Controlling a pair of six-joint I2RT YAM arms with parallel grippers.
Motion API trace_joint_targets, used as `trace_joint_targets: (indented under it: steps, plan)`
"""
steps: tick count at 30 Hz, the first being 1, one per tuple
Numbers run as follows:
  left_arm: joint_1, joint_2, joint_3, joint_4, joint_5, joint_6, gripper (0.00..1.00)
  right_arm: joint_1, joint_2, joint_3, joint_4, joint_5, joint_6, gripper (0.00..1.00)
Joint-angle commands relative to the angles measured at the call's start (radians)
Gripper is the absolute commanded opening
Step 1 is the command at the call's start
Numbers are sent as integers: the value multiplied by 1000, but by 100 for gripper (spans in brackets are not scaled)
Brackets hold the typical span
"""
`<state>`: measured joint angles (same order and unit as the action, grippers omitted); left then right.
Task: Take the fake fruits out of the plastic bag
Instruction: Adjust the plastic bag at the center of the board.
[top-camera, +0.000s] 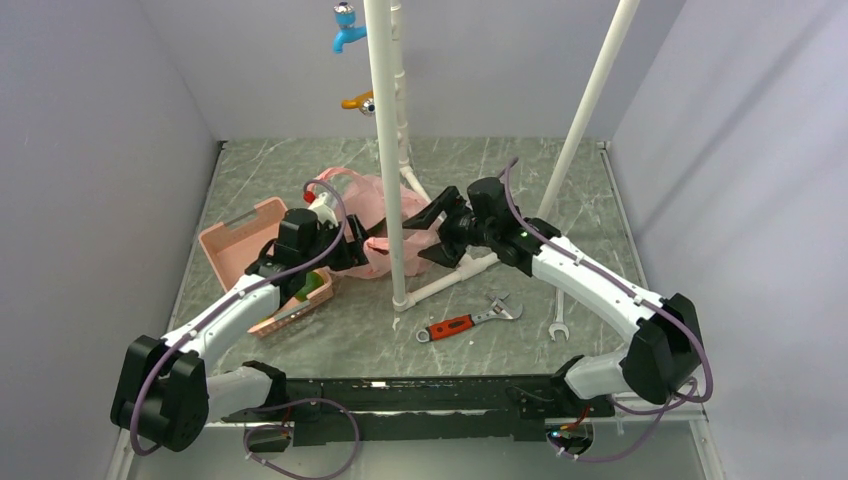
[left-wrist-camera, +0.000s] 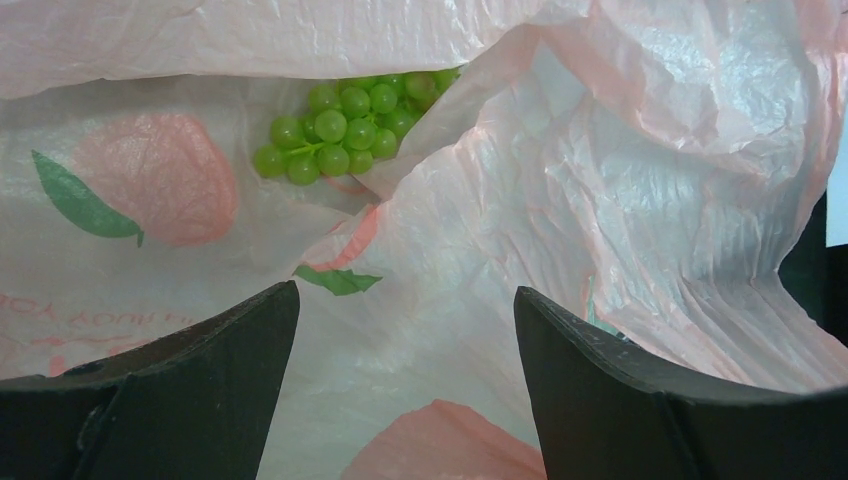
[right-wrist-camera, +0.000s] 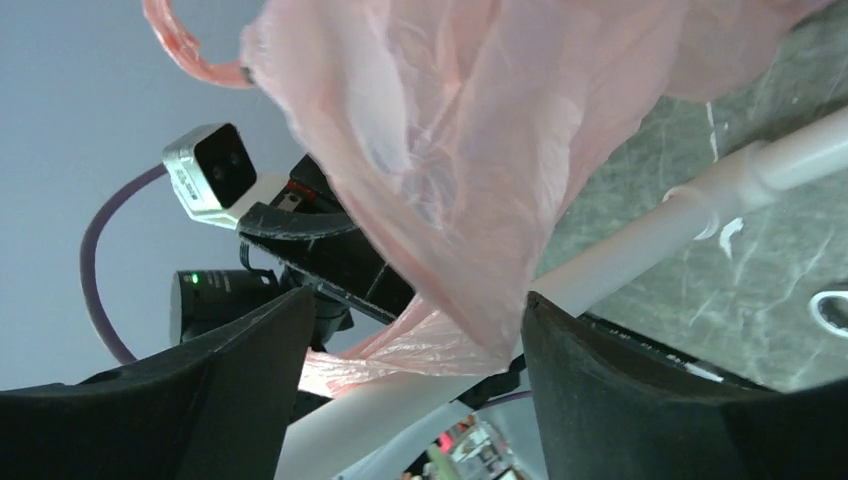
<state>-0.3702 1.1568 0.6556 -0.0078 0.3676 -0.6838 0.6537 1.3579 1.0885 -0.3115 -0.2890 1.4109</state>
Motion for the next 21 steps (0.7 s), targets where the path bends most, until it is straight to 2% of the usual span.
trace_joint_targets:
  steps: [1,5,6,7,8,10,11,15,21]
  plan:
    - [-10,-8,4,43,-23,-17,85,27,18,-32,47,23,173,67]
    - [-10,-19,21,11,-40,0,87,22,-13,-138,161,37,198,32]
    - [-10,-20,26,10,-39,2,87,18,-27,-180,200,50,178,21]
    - [-10,-20,30,-12,-40,7,88,13,-39,-207,267,64,128,3]
    - [-10,-20,35,-23,-43,13,88,7,-47,-219,285,76,62,0]
    - [-10,-14,45,-31,-47,27,88,-23,-57,-254,301,68,-78,0]
    - [-9,-7,55,-43,-50,37,88,-47,-62,-298,390,34,-151,0]
    - [-9,36,89,-62,-57,71,81,-170,-26,-501,953,-341,-322,0]
    - [-10,134,85,0,-28,66,70,-194,98,-542,1284,-630,-519,0]
